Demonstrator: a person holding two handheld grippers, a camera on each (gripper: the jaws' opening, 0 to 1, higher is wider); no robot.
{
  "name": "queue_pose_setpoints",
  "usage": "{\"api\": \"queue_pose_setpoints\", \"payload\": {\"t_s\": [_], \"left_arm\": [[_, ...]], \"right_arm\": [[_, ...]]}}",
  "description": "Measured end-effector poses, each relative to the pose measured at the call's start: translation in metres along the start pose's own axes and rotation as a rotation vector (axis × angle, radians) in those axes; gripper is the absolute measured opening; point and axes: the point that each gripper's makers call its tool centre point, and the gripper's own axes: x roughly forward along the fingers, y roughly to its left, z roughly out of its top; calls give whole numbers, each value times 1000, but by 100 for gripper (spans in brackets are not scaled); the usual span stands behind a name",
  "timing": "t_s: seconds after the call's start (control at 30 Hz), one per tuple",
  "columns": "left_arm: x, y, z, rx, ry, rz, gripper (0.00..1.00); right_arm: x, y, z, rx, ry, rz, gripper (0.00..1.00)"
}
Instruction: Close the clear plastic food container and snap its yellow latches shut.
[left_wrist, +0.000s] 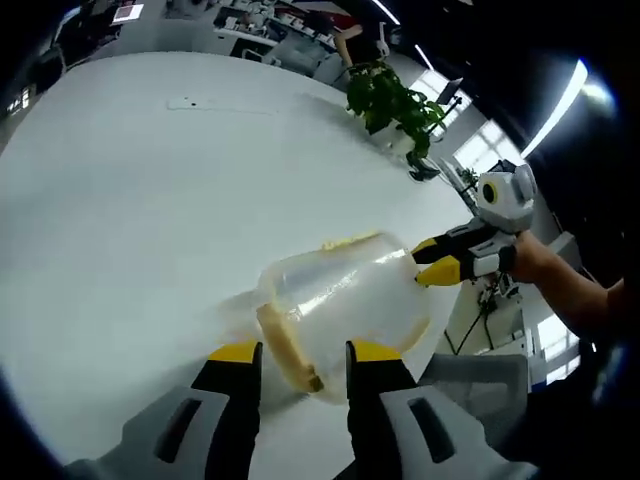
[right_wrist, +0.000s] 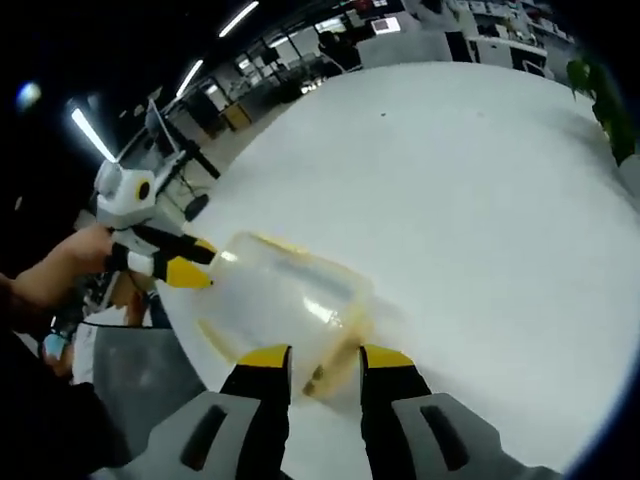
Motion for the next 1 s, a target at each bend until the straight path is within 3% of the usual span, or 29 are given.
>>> {"api": "queue_pose_setpoints", "payload": {"t_s": [0.33, 0.43, 0.63, 0.87, 0.97, 1.0], "left_arm": [[2, -2, 2, -12, 2, 20, 28], [2, -4, 2, 27, -11, 27, 27], [2, -4, 2, 21, -33, 28, 26], [4, -5, 3, 18, 9, 38, 24], [5, -7, -1, -24, 39, 19, 23], [8, 0, 4, -20, 26, 56, 22]], "right_arm": [[0, 1, -1, 2, -11, -13, 23], [0, 2, -1, 14, -6, -20, 21], [1, 0, 0, 18, 15, -19, 20], [2, 1, -1, 35, 31, -30, 18], [5, -4, -1, 57, 34, -30, 15], [9, -4, -5, 87, 53, -24, 15]]}}
